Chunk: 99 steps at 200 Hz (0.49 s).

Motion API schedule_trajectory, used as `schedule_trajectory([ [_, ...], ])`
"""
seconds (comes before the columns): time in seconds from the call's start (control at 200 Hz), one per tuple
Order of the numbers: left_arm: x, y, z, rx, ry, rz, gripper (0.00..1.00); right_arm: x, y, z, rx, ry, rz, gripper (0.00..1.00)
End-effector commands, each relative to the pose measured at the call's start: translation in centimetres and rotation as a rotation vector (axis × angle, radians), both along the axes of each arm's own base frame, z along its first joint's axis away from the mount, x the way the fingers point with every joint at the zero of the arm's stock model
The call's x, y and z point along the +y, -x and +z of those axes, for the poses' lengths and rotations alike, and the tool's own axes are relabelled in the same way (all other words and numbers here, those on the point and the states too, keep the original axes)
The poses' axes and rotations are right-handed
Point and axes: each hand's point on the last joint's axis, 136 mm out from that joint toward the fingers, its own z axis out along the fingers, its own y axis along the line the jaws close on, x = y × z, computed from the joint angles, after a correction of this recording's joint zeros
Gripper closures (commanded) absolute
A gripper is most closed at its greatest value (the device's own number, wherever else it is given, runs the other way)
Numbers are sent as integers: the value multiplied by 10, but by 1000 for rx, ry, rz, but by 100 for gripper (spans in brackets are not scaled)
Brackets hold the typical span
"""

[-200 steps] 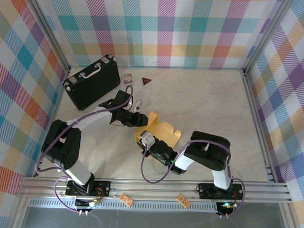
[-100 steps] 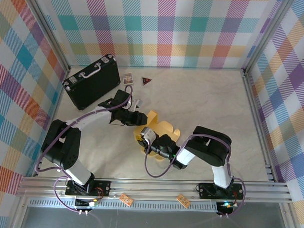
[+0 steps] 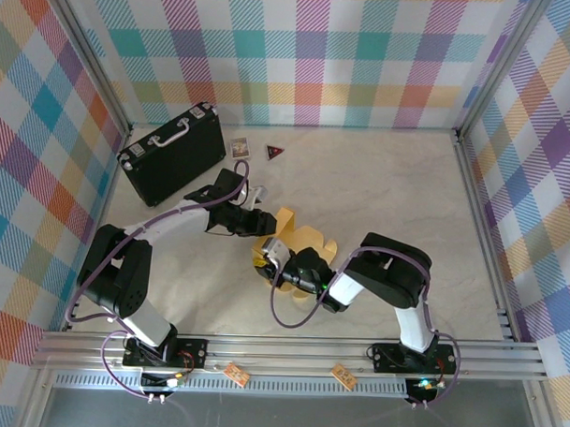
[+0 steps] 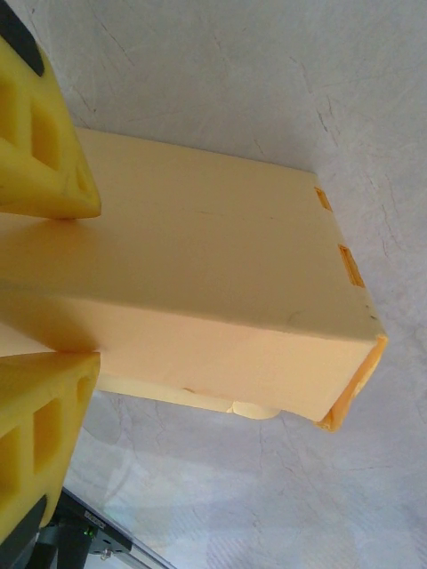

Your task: Fold the paper box

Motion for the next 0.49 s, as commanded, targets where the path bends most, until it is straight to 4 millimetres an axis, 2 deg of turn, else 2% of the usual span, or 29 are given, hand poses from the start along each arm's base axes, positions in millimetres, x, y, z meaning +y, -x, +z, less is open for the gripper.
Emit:
schedule_trajectory([
  [0.0,20,25,-34,138,-102,25,59,3,-5,-6,1,15,-3,85],
  [0.165,21,25,-34,137,-105,27,59,2,-6,-5,-12,14,-6,100],
  [0.45,21,25,-32,132,-106,27,59,-4,-2,-3,-12,13,-4,100],
  [0.49,21,24,-31,130,-107,29,59,-6,-3,-2,-11,15,-11,90],
])
